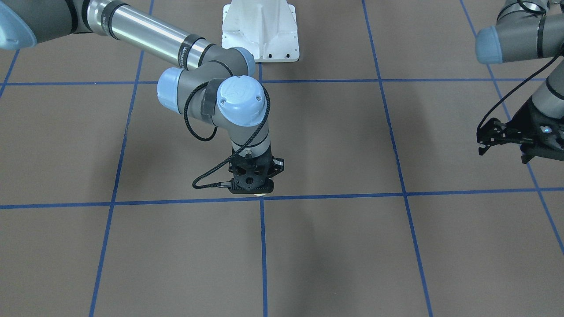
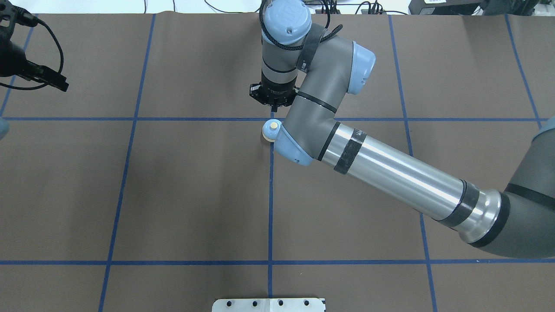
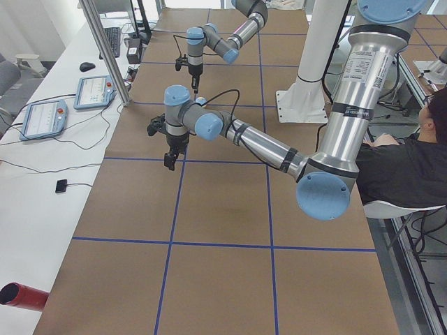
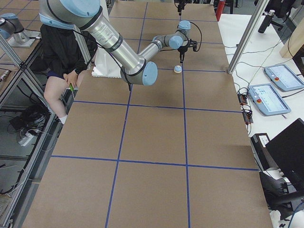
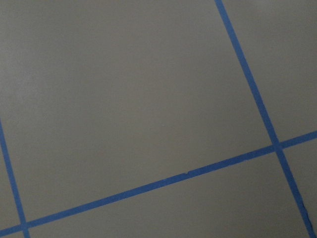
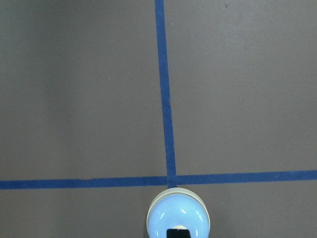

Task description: Place and press bell with both arms

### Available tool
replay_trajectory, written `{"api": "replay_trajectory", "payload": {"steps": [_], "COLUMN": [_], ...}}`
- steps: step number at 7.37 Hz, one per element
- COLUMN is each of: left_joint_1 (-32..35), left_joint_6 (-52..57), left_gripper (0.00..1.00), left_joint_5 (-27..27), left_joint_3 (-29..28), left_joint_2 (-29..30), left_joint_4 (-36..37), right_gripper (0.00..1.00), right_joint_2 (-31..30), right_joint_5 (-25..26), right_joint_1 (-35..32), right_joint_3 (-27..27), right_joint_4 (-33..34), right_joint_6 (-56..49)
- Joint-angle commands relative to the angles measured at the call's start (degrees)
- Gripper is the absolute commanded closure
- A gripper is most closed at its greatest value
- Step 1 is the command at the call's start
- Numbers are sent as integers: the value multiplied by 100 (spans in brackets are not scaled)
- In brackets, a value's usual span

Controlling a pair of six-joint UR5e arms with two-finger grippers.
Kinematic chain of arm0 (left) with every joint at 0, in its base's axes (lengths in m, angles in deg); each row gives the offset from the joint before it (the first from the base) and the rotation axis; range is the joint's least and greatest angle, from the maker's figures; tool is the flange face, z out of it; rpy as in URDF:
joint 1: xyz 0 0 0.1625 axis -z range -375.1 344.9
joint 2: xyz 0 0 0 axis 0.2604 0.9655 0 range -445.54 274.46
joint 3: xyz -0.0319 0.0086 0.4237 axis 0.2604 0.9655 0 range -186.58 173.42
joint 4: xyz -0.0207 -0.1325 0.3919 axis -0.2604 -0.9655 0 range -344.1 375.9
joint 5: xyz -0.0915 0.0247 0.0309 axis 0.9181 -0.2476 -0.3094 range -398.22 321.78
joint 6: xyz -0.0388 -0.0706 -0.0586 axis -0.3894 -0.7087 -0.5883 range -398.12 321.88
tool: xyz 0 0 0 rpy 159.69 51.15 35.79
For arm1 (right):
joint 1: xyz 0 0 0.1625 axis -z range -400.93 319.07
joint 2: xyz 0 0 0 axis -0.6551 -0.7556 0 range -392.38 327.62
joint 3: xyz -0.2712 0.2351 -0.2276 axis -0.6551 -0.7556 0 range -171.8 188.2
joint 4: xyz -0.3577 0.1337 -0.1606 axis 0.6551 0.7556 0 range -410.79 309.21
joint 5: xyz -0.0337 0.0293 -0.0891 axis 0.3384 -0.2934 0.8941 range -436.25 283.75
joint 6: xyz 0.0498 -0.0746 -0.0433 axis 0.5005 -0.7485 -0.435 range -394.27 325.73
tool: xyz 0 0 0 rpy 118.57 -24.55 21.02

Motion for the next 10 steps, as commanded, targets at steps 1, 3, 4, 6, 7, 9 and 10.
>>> {"api": "replay_trajectory", "payload": {"steps": [1, 3, 4, 6, 7, 9, 10], "left_joint_1": [68, 68, 68, 68, 68, 60, 68], "left_joint_6": [224, 224, 224, 224, 224, 215, 224], "left_gripper": [0, 0, 0, 0, 0, 0, 0], "left_joint_5": [10, 10, 10, 10, 10, 10, 19], "left_joint_3": [234, 235, 235, 235, 235, 235, 235], "left_joint_2": [-224, -242, -242, -242, -242, -242, -242], "left_joint_4": [320, 320, 320, 320, 320, 320, 320], "right_gripper": [100, 100, 100, 100, 100, 100, 100], "right_joint_2": [33, 24, 24, 7, -11, -2, 6], "right_joint_5": [87, 87, 87, 87, 87, 87, 87], "right_joint_1": [79, 105, 123, 158, 167, 167, 167], "right_joint_3": [-155, -199, -225, -269, -295, -304, -296], "right_joint_4": [-33, -33, -41, -59, -120, -120, -120], "right_joint_6": [-24, -33, -41, -41, -41, -41, -33]}}
